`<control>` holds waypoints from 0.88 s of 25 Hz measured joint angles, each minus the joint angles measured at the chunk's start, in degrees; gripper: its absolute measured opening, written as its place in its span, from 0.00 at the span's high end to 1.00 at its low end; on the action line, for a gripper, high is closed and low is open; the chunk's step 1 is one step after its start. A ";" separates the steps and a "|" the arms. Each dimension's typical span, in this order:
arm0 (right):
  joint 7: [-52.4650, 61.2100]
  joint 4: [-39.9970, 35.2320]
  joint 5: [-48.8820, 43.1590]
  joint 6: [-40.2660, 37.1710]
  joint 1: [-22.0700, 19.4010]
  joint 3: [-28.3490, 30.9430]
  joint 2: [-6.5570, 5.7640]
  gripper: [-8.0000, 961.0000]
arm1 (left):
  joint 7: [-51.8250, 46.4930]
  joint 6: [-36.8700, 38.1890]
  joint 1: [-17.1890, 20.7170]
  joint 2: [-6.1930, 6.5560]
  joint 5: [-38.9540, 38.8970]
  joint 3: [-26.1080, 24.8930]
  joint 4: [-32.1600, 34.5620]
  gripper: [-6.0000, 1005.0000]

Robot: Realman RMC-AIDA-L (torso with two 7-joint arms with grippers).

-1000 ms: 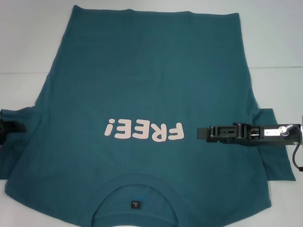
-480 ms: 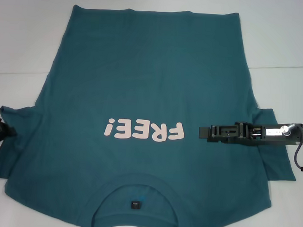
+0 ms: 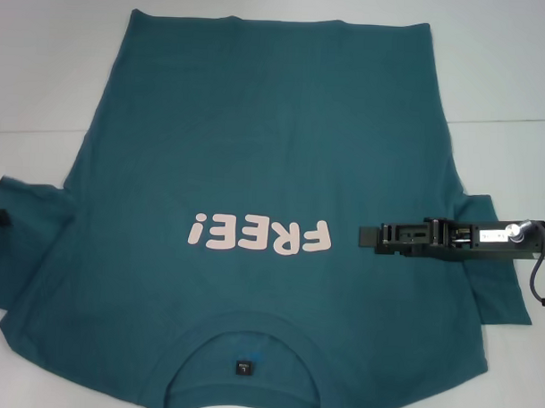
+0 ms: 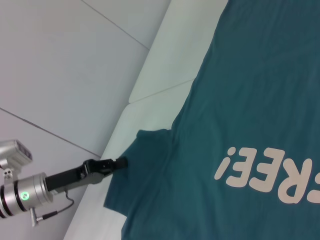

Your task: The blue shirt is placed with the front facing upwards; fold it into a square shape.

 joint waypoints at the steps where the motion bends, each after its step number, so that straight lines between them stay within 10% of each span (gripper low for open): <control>1: 0.00 0.00 0.00 0.01 0.00 0.00 0.00 0.38 | 0.17 -0.03 -0.46 0.19 0.84 0.01 0.22 0.98; 22: 0.08 0.10 0.00 -0.09 0.09 -0.01 -0.01 0.38 | -7.43 8.76 -2.44 0.50 6.01 4.92 10.73 0.98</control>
